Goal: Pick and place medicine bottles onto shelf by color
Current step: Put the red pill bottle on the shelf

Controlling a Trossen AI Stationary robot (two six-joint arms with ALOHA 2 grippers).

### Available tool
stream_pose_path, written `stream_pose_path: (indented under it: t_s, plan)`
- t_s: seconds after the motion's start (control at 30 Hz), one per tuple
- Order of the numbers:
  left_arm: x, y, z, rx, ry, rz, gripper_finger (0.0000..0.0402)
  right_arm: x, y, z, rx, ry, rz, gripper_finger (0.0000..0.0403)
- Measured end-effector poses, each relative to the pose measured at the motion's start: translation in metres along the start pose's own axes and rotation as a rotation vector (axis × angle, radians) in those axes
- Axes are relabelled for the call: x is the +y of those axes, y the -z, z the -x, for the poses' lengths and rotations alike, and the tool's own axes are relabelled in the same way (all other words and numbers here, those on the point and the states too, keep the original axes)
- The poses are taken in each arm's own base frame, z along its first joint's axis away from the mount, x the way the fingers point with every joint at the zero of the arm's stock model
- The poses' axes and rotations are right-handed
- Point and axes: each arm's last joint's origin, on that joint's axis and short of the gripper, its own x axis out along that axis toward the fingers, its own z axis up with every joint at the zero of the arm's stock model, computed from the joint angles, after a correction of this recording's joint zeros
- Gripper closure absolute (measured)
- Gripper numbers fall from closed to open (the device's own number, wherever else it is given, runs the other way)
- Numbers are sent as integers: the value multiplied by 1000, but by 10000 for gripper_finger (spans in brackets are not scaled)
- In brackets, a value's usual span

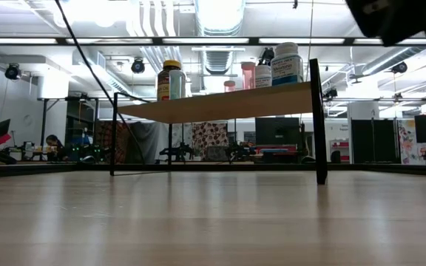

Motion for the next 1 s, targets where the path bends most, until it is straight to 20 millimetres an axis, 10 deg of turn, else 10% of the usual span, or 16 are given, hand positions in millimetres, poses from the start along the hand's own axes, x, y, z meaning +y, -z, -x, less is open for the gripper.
stream_pose_path:
  t_s: [0.33,0.6,1.0]
  plan:
    - [-9,25,-50,29,15,-37,185,7,9,44,-174,92,103,342]
    - [6,47,-113,52,56,-36,207,-7,49,43,-557,156,290,375]
    - [1,63,-136,37,54,-17,207,-61,101,56,-1015,115,285,394]
